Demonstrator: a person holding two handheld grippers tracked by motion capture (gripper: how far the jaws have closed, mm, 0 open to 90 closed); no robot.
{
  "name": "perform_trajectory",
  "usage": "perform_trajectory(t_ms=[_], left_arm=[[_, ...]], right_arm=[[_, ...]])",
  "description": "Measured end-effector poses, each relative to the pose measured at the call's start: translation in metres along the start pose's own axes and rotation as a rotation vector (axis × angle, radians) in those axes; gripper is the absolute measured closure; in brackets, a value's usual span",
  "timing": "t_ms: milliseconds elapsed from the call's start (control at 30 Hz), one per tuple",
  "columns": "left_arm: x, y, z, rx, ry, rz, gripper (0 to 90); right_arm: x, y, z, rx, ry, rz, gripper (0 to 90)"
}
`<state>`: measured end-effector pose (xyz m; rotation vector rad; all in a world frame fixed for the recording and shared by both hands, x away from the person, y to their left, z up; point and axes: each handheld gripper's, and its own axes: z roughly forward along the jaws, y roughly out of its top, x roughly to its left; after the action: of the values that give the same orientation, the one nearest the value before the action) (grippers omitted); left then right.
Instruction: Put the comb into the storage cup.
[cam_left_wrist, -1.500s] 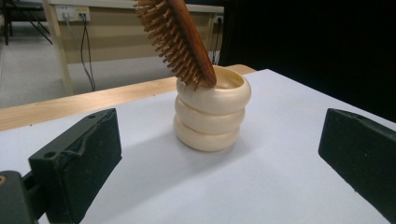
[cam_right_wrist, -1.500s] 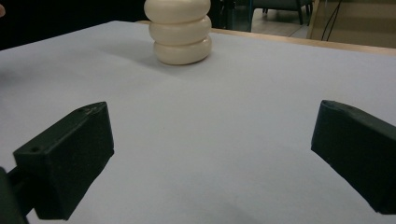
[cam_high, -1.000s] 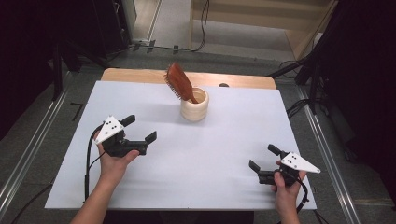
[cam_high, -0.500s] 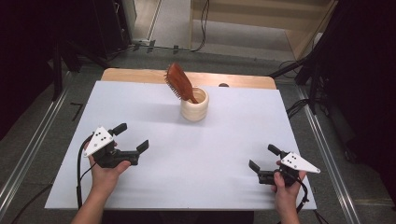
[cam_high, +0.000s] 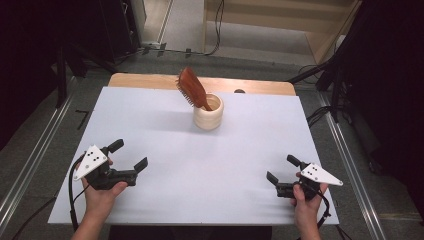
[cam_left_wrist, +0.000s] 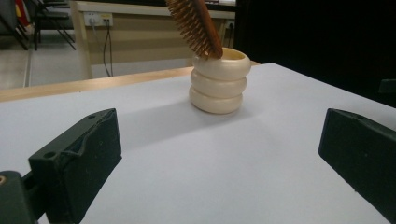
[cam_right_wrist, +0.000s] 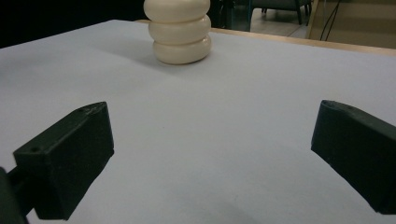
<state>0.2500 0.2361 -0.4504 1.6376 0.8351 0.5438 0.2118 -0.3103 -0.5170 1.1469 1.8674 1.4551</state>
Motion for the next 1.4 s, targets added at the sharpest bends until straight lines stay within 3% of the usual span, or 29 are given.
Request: perform_trajectory(t_ms=[1400], left_arm=[[0.031,-0.033,-0.052,0.035,0.089,-0.014,0.0]], right_arm=[[0.000,0.000,-0.001,-0.006,-0.003,0.005,0.0]])
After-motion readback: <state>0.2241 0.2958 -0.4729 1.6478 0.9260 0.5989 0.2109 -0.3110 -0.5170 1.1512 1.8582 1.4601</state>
